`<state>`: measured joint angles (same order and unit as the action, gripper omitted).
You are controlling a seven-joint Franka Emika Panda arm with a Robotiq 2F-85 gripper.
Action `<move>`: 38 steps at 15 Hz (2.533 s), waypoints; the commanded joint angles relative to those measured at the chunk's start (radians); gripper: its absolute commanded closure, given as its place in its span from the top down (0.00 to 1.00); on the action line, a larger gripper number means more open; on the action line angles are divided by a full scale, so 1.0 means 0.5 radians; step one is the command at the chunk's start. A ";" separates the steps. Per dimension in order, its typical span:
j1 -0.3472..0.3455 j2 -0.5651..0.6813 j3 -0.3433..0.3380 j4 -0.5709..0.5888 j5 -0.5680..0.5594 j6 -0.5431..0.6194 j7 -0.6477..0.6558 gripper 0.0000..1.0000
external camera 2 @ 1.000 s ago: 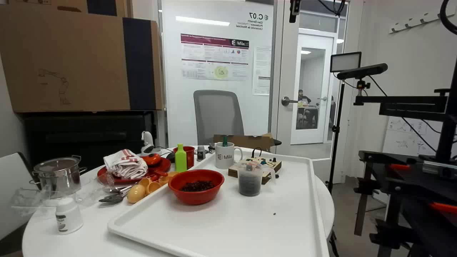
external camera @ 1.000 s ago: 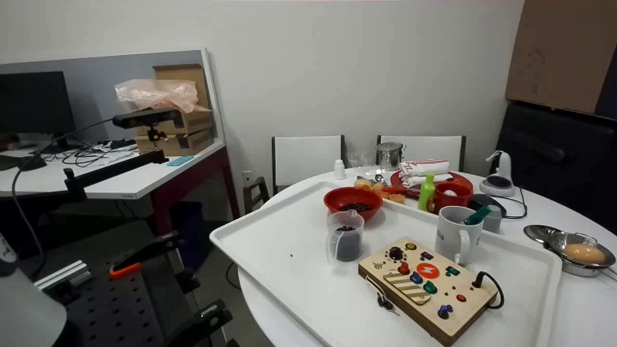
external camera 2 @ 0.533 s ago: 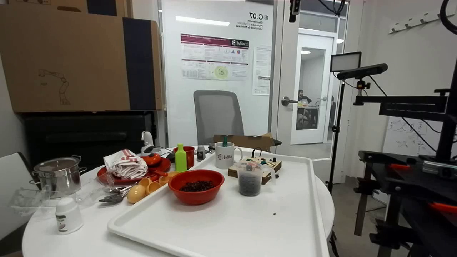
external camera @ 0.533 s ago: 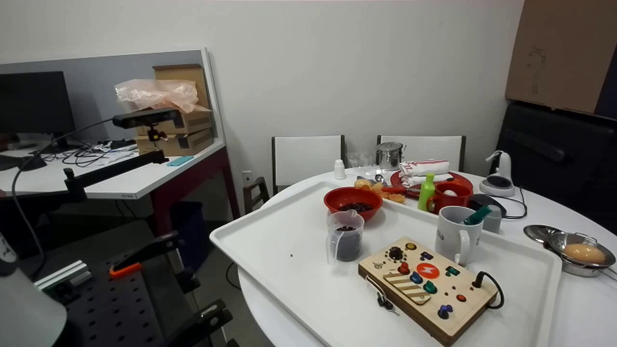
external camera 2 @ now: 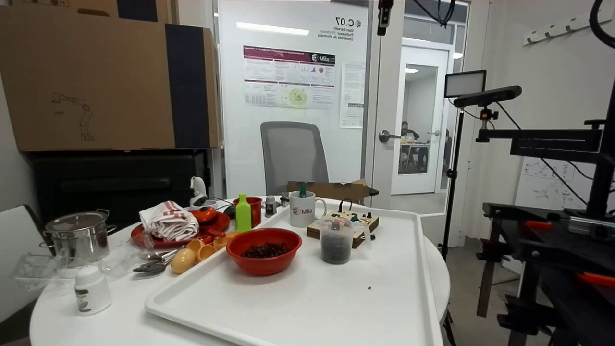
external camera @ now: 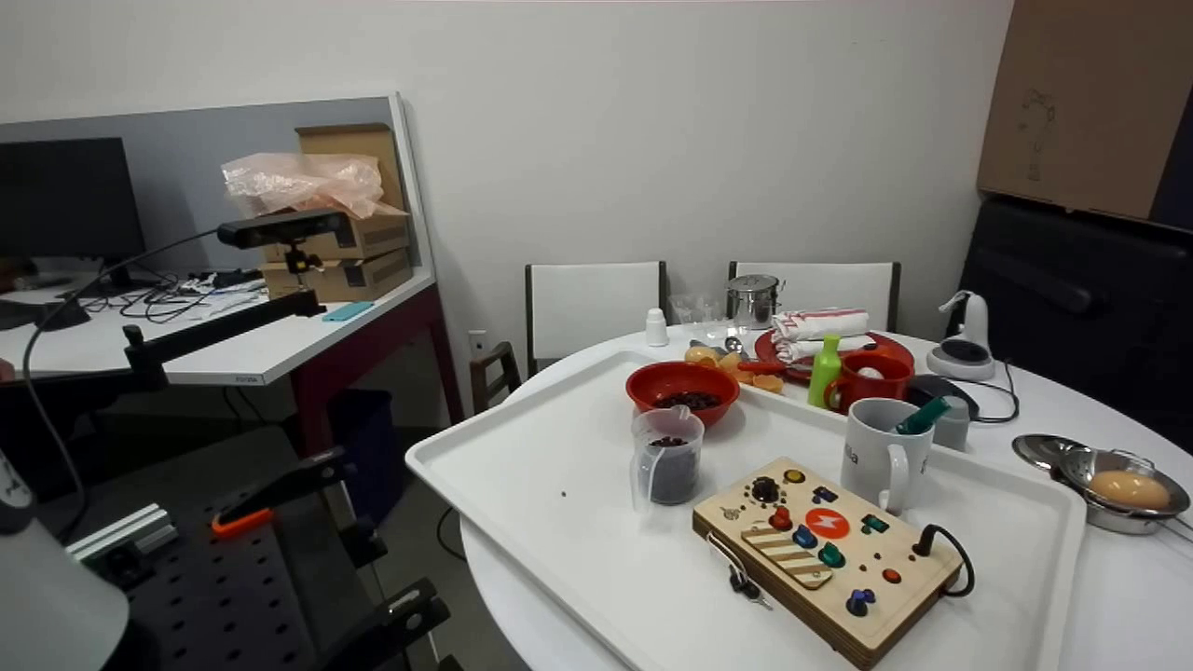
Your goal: Put all the objects in the measuring cup into the red bowl and press the red button on the thing
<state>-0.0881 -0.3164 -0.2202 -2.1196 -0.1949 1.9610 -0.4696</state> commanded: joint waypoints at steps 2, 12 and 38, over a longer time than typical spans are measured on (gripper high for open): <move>0.016 0.155 0.150 -0.062 -0.167 0.251 0.135 1.00; 0.026 0.652 0.285 -0.085 -0.285 -0.118 0.360 1.00; 0.144 1.103 0.382 -0.447 -0.234 0.443 0.778 1.00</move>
<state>-0.0302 0.1888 -0.0071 -2.3354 -0.2493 2.1392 -0.2001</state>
